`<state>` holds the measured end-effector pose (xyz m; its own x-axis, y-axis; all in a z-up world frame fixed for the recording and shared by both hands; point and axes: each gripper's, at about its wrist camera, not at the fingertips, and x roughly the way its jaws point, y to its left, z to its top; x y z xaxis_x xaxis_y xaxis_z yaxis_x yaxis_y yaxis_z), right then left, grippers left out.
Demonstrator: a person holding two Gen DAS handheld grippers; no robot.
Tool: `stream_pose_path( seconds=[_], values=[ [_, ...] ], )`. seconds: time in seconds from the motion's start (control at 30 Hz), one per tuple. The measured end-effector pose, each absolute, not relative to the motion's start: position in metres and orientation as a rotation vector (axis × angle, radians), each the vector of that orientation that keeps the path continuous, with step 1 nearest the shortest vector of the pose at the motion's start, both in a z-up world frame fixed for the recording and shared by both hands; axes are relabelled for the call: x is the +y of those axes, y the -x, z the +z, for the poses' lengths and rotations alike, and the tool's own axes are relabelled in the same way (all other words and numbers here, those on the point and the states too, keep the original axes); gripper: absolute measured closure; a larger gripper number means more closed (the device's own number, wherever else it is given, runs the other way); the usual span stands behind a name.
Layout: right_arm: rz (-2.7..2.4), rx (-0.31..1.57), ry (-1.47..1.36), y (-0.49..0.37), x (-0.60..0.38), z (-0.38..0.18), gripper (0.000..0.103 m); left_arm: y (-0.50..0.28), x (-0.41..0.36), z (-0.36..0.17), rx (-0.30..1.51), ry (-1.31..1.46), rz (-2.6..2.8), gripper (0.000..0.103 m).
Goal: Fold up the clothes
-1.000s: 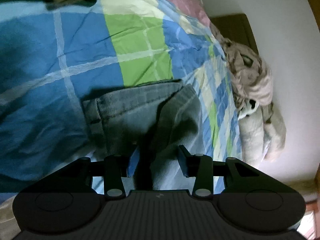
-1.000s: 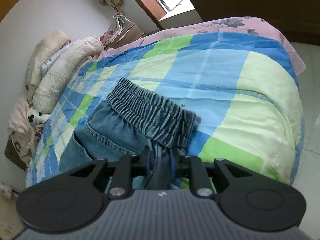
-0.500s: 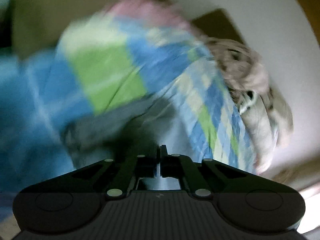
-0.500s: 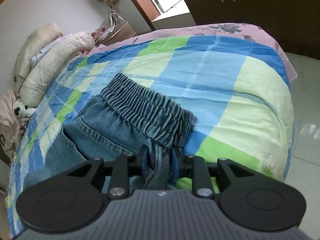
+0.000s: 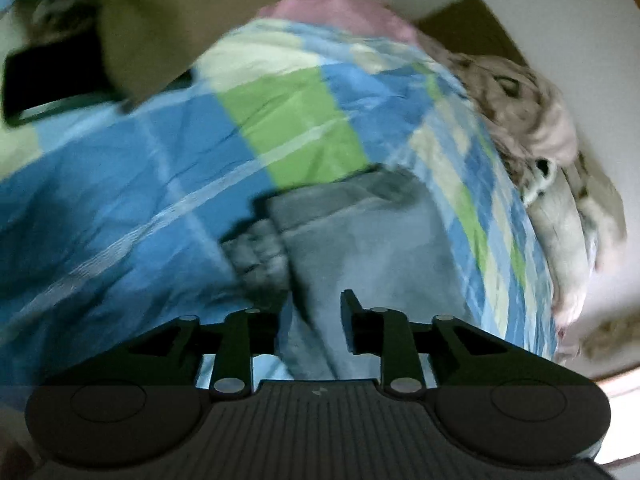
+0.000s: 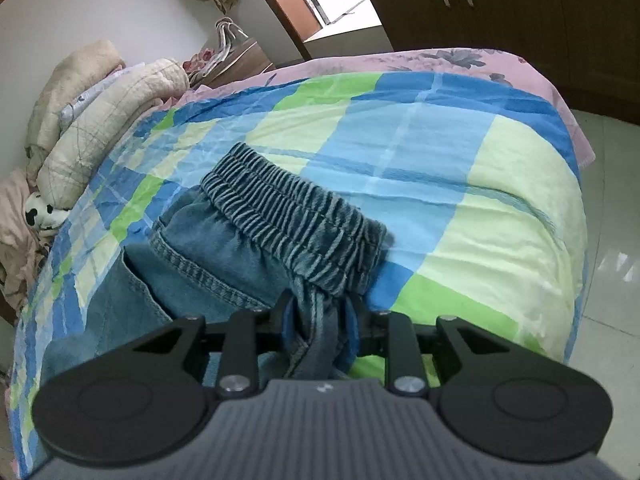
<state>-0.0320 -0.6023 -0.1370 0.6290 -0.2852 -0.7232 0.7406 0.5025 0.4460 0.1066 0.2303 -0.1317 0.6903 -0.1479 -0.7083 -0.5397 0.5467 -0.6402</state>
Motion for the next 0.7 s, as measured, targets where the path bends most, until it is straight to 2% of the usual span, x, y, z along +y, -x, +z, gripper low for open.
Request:
stream_pose_path(
  seconds=[0.23, 0.53, 0.7],
  values=[
    [-0.682, 0.627, -0.826, 0.032, -0.601, -0.138, 0.075, -0.125, 0.251, -0.144, 0.769, 1.051, 0.270, 0.056],
    [-0.687, 0.632, -0.818, 0.032, -0.601, -0.139, 0.074, -0.130, 0.247, -0.133, 0.768, 0.992, 0.297, 0.056],
    [-0.690, 0.635, -0.816, 0.030, -0.601, -0.140, 0.074, -0.144, 0.254, -0.145, 0.807, 1.016, 0.287, 0.056]
  ],
)
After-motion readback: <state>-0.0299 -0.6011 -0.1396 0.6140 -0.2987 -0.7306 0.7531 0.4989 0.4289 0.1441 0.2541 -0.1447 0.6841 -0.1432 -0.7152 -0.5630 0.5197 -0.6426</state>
